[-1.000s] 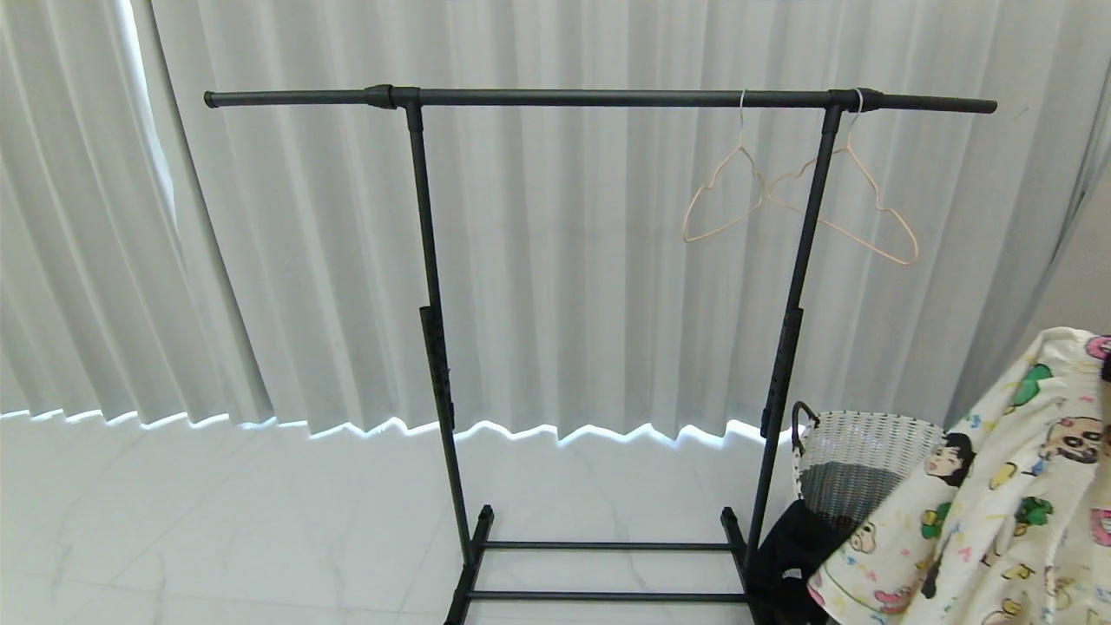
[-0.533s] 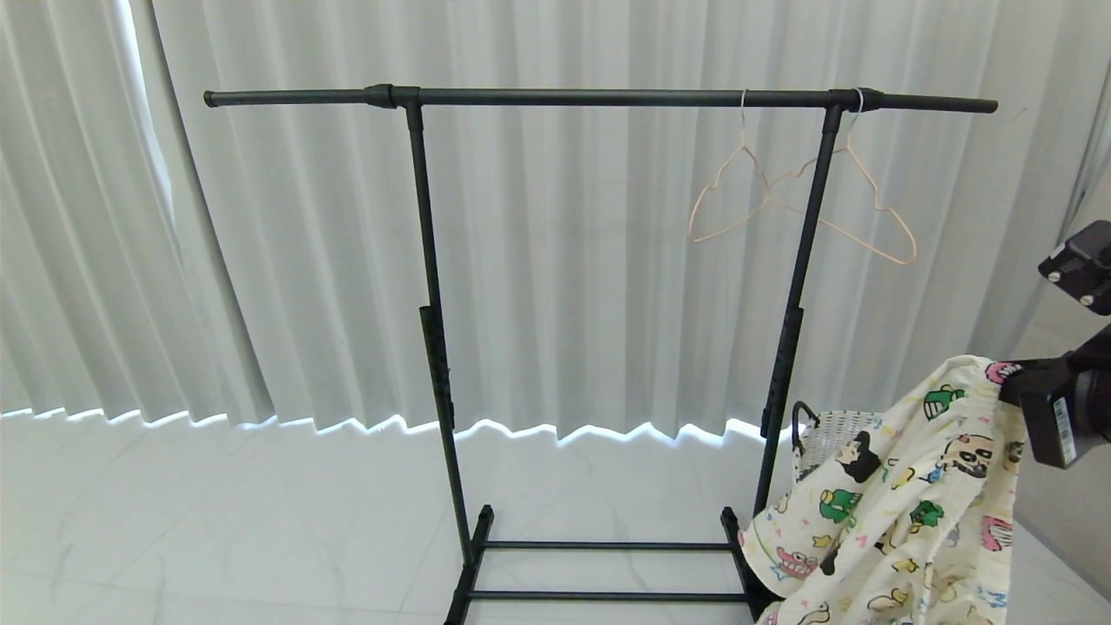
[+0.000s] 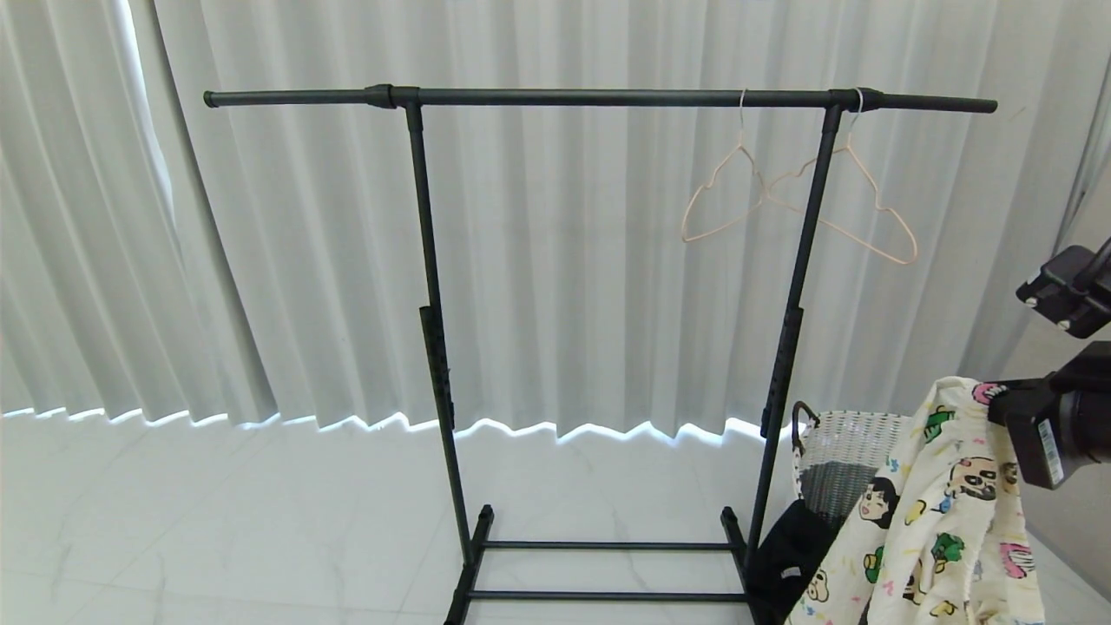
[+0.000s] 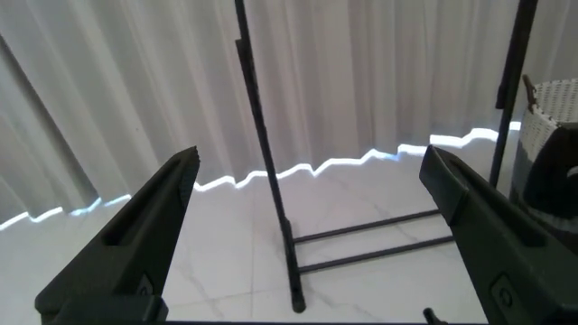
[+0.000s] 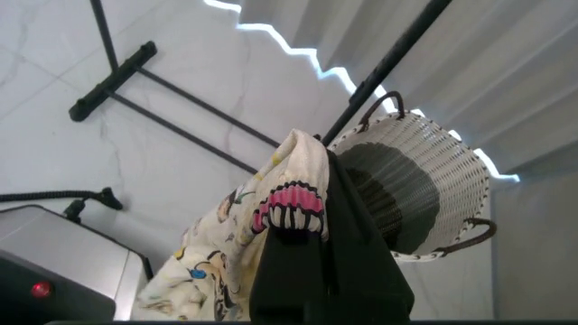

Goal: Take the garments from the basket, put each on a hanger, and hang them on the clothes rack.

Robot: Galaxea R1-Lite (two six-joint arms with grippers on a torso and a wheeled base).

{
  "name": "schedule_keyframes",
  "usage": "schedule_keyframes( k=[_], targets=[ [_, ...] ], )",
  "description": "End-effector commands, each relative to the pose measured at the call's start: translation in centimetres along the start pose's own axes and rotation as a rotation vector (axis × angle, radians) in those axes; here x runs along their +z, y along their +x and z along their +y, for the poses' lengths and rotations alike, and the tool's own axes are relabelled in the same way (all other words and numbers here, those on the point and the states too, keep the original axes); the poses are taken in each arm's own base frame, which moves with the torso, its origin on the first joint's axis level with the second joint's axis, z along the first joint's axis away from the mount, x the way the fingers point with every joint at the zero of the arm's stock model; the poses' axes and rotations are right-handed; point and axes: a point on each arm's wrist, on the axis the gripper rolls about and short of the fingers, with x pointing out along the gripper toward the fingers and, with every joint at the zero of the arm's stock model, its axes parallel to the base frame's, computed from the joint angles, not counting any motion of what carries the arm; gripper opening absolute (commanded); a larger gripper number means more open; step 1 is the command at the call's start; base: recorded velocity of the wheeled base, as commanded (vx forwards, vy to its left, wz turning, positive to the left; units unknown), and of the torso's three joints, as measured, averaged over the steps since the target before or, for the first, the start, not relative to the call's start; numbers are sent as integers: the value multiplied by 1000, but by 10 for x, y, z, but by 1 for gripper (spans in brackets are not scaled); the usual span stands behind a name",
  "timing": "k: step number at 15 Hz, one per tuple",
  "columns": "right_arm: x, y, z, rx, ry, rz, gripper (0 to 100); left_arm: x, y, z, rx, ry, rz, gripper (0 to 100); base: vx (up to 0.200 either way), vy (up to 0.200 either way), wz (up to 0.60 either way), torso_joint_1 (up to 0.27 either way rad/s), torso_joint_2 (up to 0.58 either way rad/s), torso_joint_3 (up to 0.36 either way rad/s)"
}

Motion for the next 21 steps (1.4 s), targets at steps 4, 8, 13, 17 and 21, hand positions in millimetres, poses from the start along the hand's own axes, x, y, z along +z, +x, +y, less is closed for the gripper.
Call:
schedule_keyframes(
  k=[4, 8, 13, 17, 21],
  targets=[
    [-8, 6, 4, 10, -6, -15, 0, 54, -15, 6, -28, -141, -216, 100, 0, 0, 0, 0, 0, 0],
    [-6, 20, 5, 18, -12, -26, 0, 125, 25, 20, -348, -31, -106, 100, 0, 0, 0, 0, 0, 0],
    [5, 44, 3, 14, -13, -63, 0, 152, 152, 36, -602, -189, 215, 100, 0, 0, 0, 0, 0, 0],
    [21, 66, 4, 25, 24, -102, 0, 143, 257, 12, -574, -169, 409, 100, 0, 0, 0, 0, 0, 0],
    [43, 77, 20, 83, 20, -180, 0, 116, 305, -54, -752, -127, 399, 100, 0, 0, 0, 0, 0, 0]
  ],
)
